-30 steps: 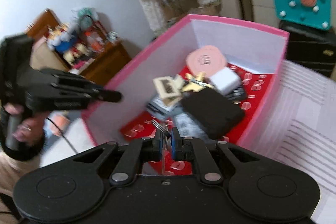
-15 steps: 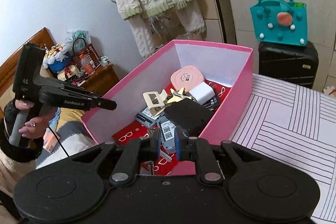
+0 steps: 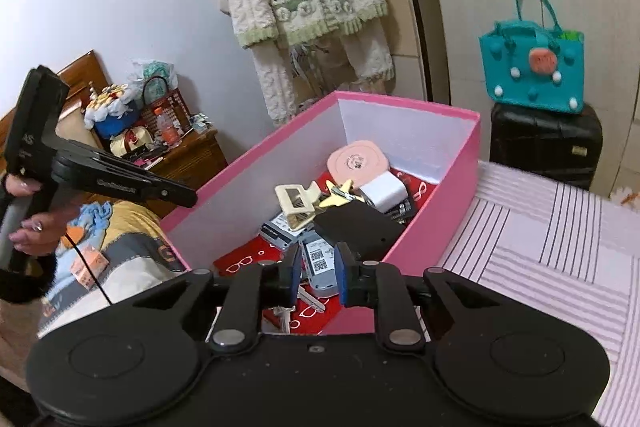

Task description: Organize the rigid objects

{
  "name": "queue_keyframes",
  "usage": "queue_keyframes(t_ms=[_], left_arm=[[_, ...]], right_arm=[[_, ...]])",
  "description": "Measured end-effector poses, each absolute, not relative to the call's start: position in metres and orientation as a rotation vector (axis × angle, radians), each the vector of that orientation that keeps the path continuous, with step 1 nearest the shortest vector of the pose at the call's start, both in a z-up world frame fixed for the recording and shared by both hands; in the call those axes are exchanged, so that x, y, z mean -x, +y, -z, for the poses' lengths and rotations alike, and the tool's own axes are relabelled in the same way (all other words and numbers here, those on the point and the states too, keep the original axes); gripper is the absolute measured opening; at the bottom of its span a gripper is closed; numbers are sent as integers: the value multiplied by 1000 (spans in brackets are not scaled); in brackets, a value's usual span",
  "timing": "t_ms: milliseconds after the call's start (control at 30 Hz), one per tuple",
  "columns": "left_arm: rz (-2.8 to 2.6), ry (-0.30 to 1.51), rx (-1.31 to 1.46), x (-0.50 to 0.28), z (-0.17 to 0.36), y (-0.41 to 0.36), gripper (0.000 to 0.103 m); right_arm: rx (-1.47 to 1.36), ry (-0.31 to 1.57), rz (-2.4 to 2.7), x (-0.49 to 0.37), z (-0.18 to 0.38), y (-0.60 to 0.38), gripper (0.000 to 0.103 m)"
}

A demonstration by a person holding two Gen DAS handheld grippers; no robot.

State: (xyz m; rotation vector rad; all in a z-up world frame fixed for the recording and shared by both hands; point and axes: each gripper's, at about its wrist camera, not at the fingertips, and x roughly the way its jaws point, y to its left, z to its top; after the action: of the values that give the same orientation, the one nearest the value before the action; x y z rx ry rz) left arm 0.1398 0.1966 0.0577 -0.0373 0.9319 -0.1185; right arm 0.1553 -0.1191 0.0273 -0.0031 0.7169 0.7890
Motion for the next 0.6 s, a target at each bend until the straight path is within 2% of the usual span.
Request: queue_keyframes(t_ms=[233, 433, 467, 567, 600], left_arm=[[102, 841, 15, -112, -99, 189, 11], [138, 934, 87, -100, -112, 180, 11], [141, 934, 81, -97, -114, 177, 13], [154, 916, 69, -86, -120, 167, 33], [164, 909, 60, -82, -121, 163, 35]], right_arm=[[48, 706, -774, -143, -42, -115, 29], [61, 740, -822, -132, -63, -115, 29], [56, 740, -829, -129, -67, -117, 31], [66, 717, -809, -120, -77, -121, 46], [72, 711, -798, -117, -78, -121, 50]])
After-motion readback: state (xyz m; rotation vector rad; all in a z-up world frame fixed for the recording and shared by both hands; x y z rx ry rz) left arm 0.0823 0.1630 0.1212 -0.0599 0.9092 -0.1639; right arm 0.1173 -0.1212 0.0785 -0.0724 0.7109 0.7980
